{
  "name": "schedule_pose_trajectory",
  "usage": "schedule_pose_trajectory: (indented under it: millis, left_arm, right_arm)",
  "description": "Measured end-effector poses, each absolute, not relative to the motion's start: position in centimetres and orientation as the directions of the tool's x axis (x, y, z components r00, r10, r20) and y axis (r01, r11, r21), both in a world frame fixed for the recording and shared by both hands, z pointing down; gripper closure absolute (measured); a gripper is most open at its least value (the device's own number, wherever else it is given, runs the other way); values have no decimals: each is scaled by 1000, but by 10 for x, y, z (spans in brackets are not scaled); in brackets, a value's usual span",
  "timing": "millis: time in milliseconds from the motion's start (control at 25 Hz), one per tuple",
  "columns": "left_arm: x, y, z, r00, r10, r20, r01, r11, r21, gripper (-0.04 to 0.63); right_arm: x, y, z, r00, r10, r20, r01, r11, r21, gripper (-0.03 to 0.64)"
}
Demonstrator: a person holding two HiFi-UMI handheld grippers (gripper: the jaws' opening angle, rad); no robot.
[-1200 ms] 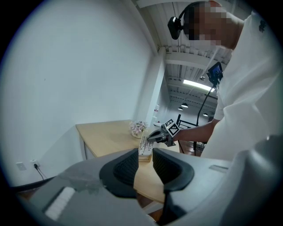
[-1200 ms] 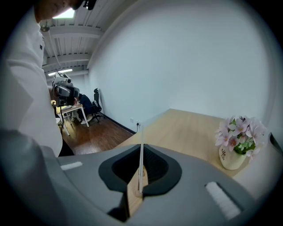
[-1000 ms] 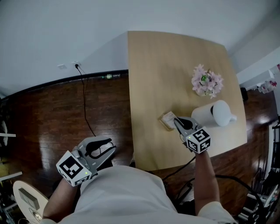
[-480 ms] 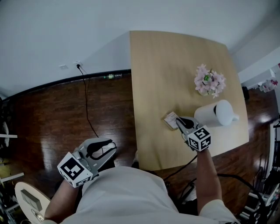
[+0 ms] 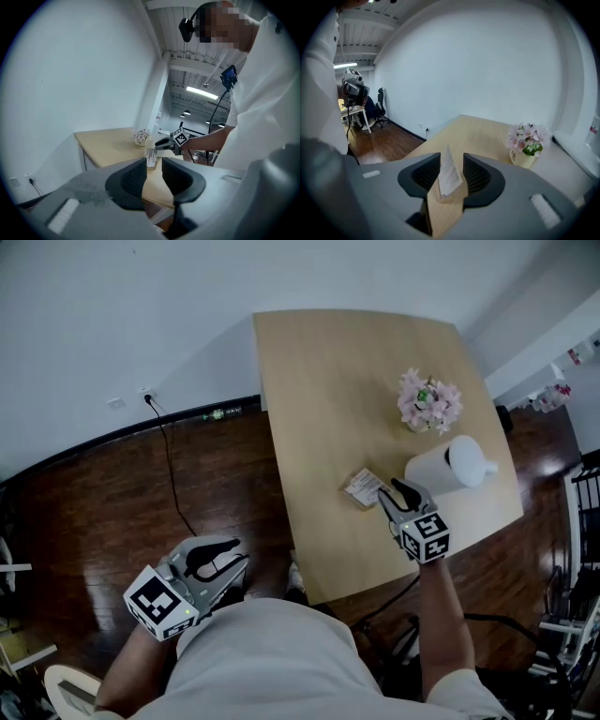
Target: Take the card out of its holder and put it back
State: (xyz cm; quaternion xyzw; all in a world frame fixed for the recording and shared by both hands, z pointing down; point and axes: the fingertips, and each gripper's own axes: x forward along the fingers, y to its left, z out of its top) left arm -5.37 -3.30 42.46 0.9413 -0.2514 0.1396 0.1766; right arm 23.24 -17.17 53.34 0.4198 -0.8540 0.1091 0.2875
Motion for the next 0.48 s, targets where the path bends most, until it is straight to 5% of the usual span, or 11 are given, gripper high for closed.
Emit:
schedule_pose_trajectory:
  millis: [480]
  left_arm:
    - [-89, -17, 448, 929, -166, 332, -266, -921, 285, 485]
  right_arm:
    - [179, -32, 493, -285, -779, 559, -920, 385, 68, 465]
